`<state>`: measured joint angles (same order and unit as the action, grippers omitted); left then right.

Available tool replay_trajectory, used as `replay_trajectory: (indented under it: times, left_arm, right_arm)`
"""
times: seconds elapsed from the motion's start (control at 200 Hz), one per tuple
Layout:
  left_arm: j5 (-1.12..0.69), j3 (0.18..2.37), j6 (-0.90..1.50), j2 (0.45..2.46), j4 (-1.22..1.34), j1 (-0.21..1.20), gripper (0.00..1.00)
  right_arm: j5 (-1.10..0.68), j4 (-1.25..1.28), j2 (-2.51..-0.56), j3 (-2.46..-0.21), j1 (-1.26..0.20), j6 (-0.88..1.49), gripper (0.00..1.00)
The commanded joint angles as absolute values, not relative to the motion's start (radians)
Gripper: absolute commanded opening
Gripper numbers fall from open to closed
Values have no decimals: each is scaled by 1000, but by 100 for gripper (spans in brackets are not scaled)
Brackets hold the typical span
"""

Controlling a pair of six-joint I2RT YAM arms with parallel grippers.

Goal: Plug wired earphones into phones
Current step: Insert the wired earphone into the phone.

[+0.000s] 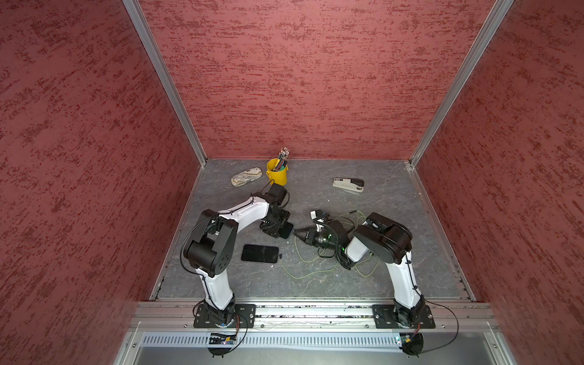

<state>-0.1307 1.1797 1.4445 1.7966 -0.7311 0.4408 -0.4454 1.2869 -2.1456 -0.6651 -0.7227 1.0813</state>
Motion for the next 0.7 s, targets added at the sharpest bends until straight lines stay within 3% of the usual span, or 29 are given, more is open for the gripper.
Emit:
replay_trajectory:
  times: [0.0,0.696]
  left_arm:
    - [-146,1178,1461,1761,-711,443,66]
    - [-164,1165,1478,1747,-694,451,65]
  right_arm:
    - [-432,1280,-2134,-669,-718,1081,0]
    - [-437,1250,-2139,-680,-719,1069,0]
